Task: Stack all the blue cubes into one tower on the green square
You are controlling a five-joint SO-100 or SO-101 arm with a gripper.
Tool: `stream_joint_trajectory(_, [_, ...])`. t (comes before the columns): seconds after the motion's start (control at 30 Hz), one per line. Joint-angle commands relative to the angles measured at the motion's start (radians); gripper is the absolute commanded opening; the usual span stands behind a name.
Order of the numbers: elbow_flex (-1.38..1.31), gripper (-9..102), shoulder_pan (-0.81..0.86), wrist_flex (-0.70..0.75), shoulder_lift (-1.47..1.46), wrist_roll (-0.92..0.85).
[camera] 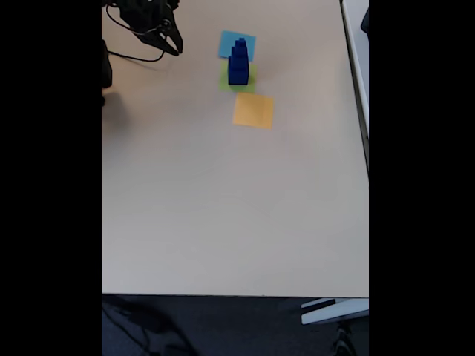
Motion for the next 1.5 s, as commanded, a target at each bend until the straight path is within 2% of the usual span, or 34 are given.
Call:
stream_joint_trajectory(0.0, [0.101, 0, 0.009, -0.066, 0.109, -0.012])
stream_joint_trajectory(0.13, [0.239, 0, 0.020, -0.124, 0.215, -0.038])
stream_joint_trajectory(0.7, [0.724, 0, 0.069, -0.204, 0.730, -0.123])
stream_joint_trajectory(0.83, [0.736, 0, 0.074, -0.190, 0.769, -0.176])
stream_joint_trajectory(1.47, [0.736, 0, 0.069, -0.123, 0.807, -0.193])
